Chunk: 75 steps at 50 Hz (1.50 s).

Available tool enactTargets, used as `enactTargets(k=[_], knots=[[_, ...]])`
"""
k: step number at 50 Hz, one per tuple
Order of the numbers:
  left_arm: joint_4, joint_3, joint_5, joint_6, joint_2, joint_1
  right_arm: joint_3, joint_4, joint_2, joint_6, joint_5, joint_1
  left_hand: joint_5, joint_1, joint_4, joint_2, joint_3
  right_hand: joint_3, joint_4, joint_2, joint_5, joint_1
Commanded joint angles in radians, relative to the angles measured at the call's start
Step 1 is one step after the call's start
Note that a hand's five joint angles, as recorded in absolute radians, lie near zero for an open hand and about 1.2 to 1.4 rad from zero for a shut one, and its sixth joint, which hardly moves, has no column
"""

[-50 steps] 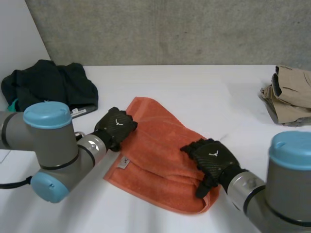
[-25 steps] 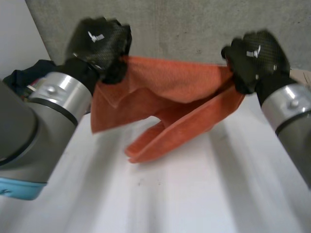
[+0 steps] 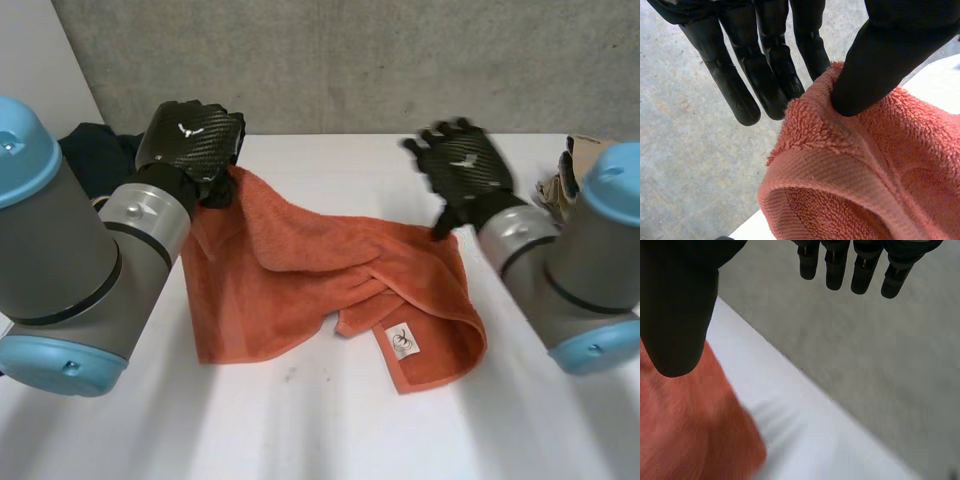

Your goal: Fold the laundry.

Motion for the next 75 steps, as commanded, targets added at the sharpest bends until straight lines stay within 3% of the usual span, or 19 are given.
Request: enactTargets(k=[1,9,17,22,25,32,37,41,47,55,62,69,72,75], knots=[[-0.013,0.000,0.004,0.001,0.061,-0.009,0.132,0.247,-0.108,0.332,0.177,-0.113,0.252,0.254,0.199,0.198,0.207,-0.039,-0.032,-0.042,-0.048,-0.055],[-0.015,-0.003,0.004,-0.001,0.090,-0.011,0.267,0.235,-0.042,0.332,0.031,-0.130,0.252,0.254,0.199,0.198,0.207,0.038,0.045,0.035,0.029,0.022],[-0.009,0.018,0.005,-0.002,0.139,-0.018,0.228,0.169,0.087,0.331,0.042,-0.126,0.252,0.254,0.199,0.198,0.207,0.385,0.391,0.382,0.375,0.369],[-0.009,0.023,0.005,-0.002,0.170,-0.020,0.197,0.116,0.122,0.320,0.088,-0.126,0.252,0.254,0.199,0.198,0.207,1.181,1.188,1.178,1.172,1.165],[-0.010,0.022,0.002,-0.002,0.176,-0.020,0.197,0.108,0.113,0.296,0.120,-0.130,0.252,0.254,0.199,0.198,0.207,1.183,1.189,1.180,1.173,1.167],[-0.034,0.011,0.002,0.002,0.190,-0.009,0.211,0.103,-0.180,0.107,0.129,-0.158,0.252,0.254,0.199,0.198,0.207,1.183,1.189,1.180,1.173,1.167],[-0.126,0.020,0.004,0.002,0.214,0.005,0.104,0.221,-0.400,-0.130,0.082,-0.210,0.252,0.254,0.199,0.198,0.207,1.183,1.189,1.180,1.173,1.167],[-0.215,0.031,0.008,0.005,0.236,0.032,-0.028,0.399,-0.479,-0.252,0.050,-0.207,0.252,0.254,0.199,0.198,0.207,1.183,1.189,1.180,1.173,1.167],[-0.320,0.015,0.017,0.005,0.201,0.052,-0.130,0.617,-0.417,-0.350,0.027,-0.221,0.252,0.254,0.199,0.198,0.207,1.183,1.189,1.180,1.173,1.167],[-0.344,0.044,0.022,0.009,-0.063,0.063,-0.156,0.623,-0.154,-0.482,0.022,-0.190,0.252,0.254,0.199,0.198,0.207,1.183,1.189,1.180,1.173,1.167],[-0.279,0.358,0.020,0.080,-0.272,0.100,-0.329,0.450,0.090,-0.496,0.086,-0.184,0.252,0.254,0.199,0.198,0.207,1.183,1.189,1.180,1.173,1.167],[-0.112,0.815,0.016,0.142,-0.319,0.103,-0.510,0.024,0.075,-0.476,0.139,-0.152,0.252,0.254,0.199,0.198,0.207,1.183,1.189,1.180,1.173,1.167],[-0.035,0.879,0.010,0.144,-0.306,0.103,-0.497,-0.172,0.018,-0.458,0.140,-0.146,0.252,0.254,0.199,0.198,0.207,1.183,1.189,1.180,1.173,1.167],[0.022,0.876,0.013,0.142,-0.303,0.094,-0.461,-0.223,-0.019,-0.455,0.126,-0.139,0.252,0.254,0.199,0.198,0.207,1.183,1.189,1.180,1.173,1.167]])
